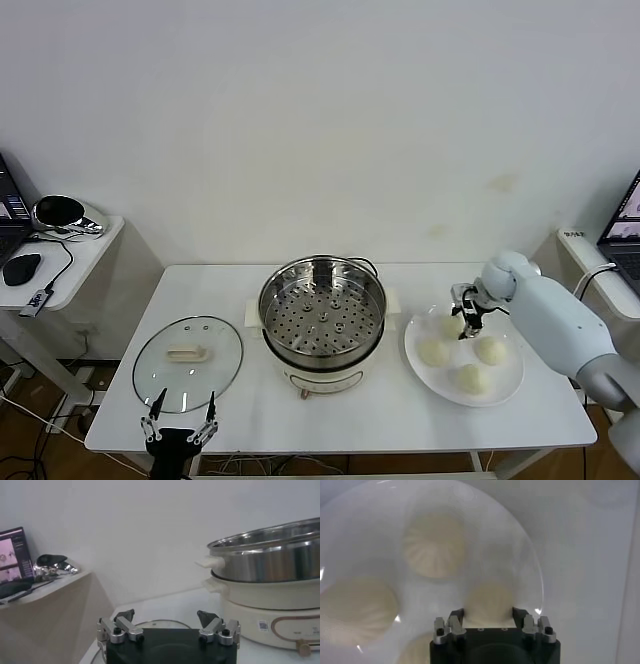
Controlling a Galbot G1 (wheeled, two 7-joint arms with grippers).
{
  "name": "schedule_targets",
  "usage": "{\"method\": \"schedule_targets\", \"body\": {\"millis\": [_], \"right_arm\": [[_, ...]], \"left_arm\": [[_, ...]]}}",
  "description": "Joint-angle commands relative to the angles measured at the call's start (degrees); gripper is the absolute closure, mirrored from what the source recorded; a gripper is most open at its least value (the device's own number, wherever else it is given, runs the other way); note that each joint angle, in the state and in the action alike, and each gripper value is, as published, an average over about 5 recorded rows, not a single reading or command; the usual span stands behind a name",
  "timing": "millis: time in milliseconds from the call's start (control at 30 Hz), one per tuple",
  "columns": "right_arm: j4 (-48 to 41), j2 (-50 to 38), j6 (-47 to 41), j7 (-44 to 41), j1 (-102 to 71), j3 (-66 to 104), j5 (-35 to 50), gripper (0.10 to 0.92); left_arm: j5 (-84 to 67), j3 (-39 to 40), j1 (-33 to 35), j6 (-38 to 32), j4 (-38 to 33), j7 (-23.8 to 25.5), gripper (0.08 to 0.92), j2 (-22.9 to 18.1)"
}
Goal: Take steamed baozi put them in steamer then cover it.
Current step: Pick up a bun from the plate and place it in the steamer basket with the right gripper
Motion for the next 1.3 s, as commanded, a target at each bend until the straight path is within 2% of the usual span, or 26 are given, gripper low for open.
{"method": "schedule_targets", "body": {"millis": [33,200,367,533,733,900,1133,1300], "right_arm": [[2.85,-1.81,0.17,0.20,1.46,-1.87,2.87,0.414],[11.24,-7.55,-0.99,-0.79,10.08,-7.00,12.33,0.414],[15.20,-9.99,-1.29,-1.75,21.74,-14.84,19.56,0.414],[16.60,-7.73,-1.30,-1.75,33.06,-22.66,27.31,0.414],[17.60,-0.72,0.56,-0.64,40.76,-31.06,35.02,0.410],[18.05,7.16,4.78,0.15,41.09,-35.07,34.84,0.406],[14.95,17.57,13.57,1.15,39.28,-38.99,28.86,0.399],[11.42,21.71,21.20,2.15,36.49,-40.44,25.52,0.398]], "left_arm": [[0.07,-0.02,0.02,-0.05,-0.09,-0.02,0.177,0.04],[-0.15,0.09,-0.04,-0.09,-0.25,0.01,0.177,0.54],[-0.49,0.41,-0.45,-0.16,-0.48,0.03,0.177,0.96],[-1.05,0.53,-0.95,-0.30,-0.52,0.03,0.177,1.33],[-1.49,0.18,-0.94,-0.79,-0.70,0.01,0.177,1.40],[-1.97,-0.61,-0.76,-1.09,-0.73,0.01,0.177,1.44],[-2.36,-1.79,-1.20,-1.09,-0.81,0.07,0.177,0.74],[-2.54,-2.30,-1.34,-1.05,-1.12,0.17,0.177,0.40]]}}
